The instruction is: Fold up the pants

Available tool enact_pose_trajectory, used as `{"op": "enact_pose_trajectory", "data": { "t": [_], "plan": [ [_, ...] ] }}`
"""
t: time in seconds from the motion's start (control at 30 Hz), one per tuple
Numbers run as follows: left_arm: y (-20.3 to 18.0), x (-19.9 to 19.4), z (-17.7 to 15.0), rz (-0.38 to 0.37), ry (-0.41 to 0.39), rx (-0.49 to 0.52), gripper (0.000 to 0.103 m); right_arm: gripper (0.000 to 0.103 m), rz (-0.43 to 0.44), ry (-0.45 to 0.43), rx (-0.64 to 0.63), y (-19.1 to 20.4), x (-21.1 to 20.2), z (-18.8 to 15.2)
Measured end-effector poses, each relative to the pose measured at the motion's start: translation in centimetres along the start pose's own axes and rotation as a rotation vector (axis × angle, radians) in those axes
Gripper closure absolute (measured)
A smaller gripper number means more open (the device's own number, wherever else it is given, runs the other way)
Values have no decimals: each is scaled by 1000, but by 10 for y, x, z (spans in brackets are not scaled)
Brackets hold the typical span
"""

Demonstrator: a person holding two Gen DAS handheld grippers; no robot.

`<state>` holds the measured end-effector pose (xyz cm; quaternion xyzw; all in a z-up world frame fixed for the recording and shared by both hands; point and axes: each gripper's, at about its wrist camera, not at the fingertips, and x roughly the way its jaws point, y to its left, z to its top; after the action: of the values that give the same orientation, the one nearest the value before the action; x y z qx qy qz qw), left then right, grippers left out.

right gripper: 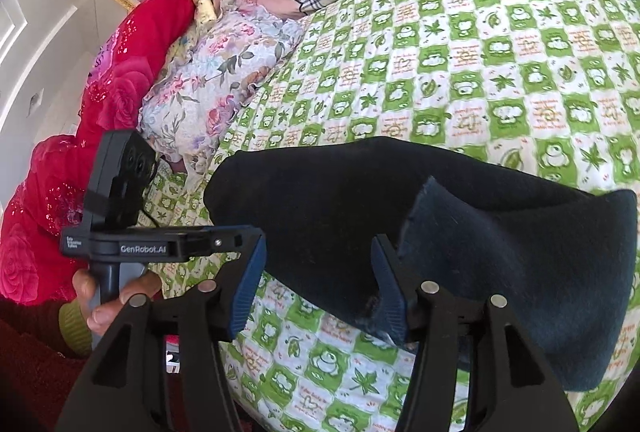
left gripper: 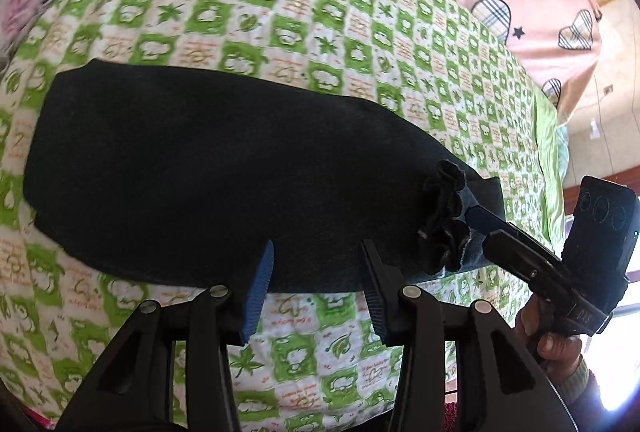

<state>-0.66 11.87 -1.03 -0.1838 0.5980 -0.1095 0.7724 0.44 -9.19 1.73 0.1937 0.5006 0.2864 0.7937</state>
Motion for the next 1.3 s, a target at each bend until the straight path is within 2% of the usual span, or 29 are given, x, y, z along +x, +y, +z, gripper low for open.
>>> {"op": "enact_pose_trajectory", "data": {
  "t": [0.17, 0.23, 0.33, 0.43, 0.67, 0.77, 1.07, 1.3],
  "plan": [
    [28, -16, -11, 47, -44, -105, 54, 47, 32, 18, -37, 10, 11, 9],
    [44, -23, -16, 62, -64, -185, 49, 47, 38, 27, -57, 16, 17, 14],
    [66, -31, -24, 61, -82, -282, 49, 44, 58, 32, -68, 21, 25, 19],
    [82, -38, -32, 81, -94, -333, 49, 43, 74, 47, -73, 25, 36, 24],
    [112, -45, -46, 80, -105, -462, 47, 39, 46, 137, -143, 41, 70, 37],
    [121, -45, -48, 88, -102, -502, 47, 38, 74, 173, -168, 50, 84, 47],
    [148, -41, -46, 29, -96, -627, 47, 38, 96, 273, -297, 84, 128, 82],
    [161, -29, -46, -2, -84, -695, 47, 38, 101, 315, -369, 100, 155, 106]
  ]
}}
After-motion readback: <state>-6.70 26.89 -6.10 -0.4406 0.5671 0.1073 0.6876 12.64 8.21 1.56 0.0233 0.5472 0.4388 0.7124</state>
